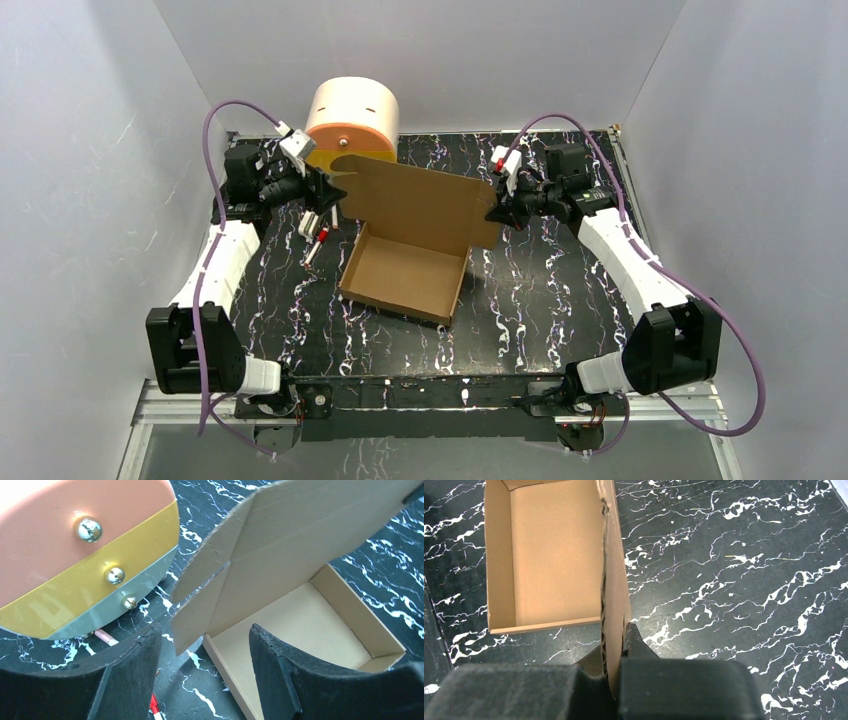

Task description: Fold the paper box

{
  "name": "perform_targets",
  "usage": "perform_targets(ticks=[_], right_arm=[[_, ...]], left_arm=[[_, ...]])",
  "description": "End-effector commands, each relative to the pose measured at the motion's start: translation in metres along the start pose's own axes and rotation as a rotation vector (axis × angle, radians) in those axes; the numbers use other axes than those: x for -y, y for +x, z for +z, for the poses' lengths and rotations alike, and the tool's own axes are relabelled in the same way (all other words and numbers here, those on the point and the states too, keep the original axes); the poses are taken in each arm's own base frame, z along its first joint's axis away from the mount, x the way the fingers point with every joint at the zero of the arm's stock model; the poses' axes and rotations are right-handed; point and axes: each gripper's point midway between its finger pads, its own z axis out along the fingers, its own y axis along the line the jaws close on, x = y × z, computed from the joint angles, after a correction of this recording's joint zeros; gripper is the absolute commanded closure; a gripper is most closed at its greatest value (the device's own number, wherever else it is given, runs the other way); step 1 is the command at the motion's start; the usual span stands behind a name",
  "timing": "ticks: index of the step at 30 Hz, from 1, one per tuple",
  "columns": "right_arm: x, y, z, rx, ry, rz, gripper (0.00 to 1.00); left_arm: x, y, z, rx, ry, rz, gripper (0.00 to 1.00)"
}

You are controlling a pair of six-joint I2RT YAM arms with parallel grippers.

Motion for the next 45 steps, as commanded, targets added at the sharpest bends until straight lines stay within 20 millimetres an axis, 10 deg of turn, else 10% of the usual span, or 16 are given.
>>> perform_targets(ticks=[1, 13, 25, 45], right_arm=[[0.001, -0.025, -0.004, 0.067, -0.035, -0.063, 1.00], [-0.002, -0.022, -0.001, 0.065, -0.065, -0.062, 1.00], [-0.002, -0.030, -0.004, 0.089, -0.038, -0.035, 1.00], [0.020, -0.044, 0.023, 0.097, 0.384, 0.232, 1.00]], left_arm=[[0.015, -0.003, -0.003, -0.004, 0.137, 0.070, 0.38], [0.006, -0.002, 0.004, 0.007, 0.162, 0.065, 0.41], [0.031, -0.003, -0.006, 0.011, 0.254, 0.023, 0.82], [0.033, -0.012, -0.017, 0.061, -0.186, -0.266, 1.00]])
